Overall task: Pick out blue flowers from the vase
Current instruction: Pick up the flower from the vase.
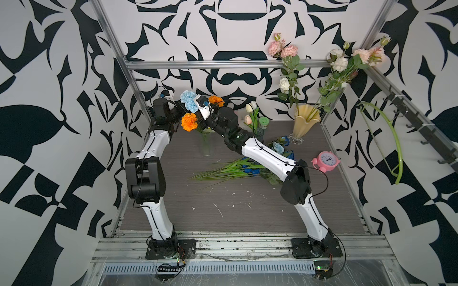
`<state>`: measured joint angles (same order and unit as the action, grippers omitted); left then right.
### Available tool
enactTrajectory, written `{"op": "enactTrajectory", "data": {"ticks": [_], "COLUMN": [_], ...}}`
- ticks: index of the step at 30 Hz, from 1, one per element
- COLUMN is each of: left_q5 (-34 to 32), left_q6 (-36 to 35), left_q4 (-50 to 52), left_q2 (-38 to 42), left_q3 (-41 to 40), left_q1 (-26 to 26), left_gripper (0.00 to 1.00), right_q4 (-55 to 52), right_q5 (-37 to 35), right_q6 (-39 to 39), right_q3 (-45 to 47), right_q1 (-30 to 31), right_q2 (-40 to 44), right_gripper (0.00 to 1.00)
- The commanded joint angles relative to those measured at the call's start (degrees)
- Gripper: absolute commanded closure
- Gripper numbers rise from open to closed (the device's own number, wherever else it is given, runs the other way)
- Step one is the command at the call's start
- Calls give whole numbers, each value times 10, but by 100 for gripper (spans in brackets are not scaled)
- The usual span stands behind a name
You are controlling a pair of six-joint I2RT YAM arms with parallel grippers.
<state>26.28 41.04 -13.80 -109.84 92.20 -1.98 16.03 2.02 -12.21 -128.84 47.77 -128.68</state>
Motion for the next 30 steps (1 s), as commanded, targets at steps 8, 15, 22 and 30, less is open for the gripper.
{"op": "enactTrajectory", "data": {"ticks": [8, 15, 22, 30], "left_q5": [-9, 9, 44, 41], "left_q6": [-11, -20, -36, -32], "left_q4": [7, 7, 35, 35], "left_q2": [10, 19, 30, 31], "left_q3": [-10, -9, 6, 7], "left_q1": [-3, -3, -1, -1], "left_gripper": [24, 24, 23, 24], "right_q4": [55, 25, 14, 21], "right_q5": [18, 21, 22, 22], "right_q6": [24, 25, 23, 26], "right_q3": [-40, -96, -91, -57], "right_q1": [2, 2, 1, 1], "right_q2": [34, 10, 6, 19], "right_gripper": [100, 99, 83, 71]}}
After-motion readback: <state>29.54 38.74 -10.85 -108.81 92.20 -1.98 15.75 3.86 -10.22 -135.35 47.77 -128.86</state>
